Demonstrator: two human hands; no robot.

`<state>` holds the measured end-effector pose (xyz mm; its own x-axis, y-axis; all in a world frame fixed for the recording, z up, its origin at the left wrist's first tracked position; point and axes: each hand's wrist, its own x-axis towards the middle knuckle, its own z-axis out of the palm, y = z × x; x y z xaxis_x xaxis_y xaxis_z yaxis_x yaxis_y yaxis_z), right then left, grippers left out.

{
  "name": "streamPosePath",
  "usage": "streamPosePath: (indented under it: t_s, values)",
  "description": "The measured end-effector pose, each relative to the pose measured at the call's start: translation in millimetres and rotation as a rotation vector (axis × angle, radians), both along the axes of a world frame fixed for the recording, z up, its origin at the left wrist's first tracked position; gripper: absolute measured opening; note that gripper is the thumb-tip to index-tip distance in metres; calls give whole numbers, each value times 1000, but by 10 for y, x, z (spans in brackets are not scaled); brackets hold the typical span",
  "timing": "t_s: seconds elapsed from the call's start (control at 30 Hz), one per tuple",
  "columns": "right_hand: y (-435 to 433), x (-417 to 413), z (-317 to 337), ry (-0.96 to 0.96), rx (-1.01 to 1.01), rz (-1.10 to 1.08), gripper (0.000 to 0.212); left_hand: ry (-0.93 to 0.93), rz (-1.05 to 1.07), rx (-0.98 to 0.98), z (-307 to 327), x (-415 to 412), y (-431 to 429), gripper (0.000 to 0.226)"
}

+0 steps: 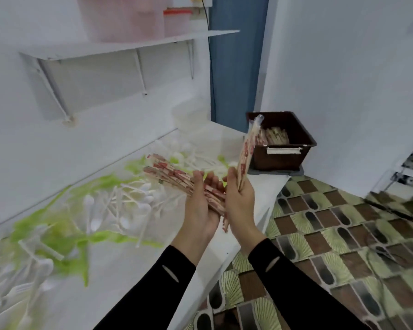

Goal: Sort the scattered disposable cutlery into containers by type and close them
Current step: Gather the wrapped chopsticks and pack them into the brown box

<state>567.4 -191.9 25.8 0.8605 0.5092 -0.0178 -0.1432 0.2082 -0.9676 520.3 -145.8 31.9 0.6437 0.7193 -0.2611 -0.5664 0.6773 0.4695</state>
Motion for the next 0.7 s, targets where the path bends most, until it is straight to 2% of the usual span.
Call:
streamPosePath:
  t_s: [0.13, 0.27, 0.47, 0.6, 0.7]
  values:
    - [-19, 637, -5, -125, -77, 4, 26, 14, -29, 29, -23, 533, 175, 21]
    - [65, 1371, 108, -121, -84, 30, 23, 43, -85, 90, 63, 1175, 363, 14]
    - [294, 2385, 354, -160, -132, 26, 36, 220, -180, 334, 258, 2059, 643, 23]
    - [502, 3040, 575, -186, -162, -7, 23, 299, -200, 465, 351, 2599, 901, 31]
    - [653, 3440, 570, -185, -177, -38, 24, 321, -197, 516, 338, 2980, 1075, 29]
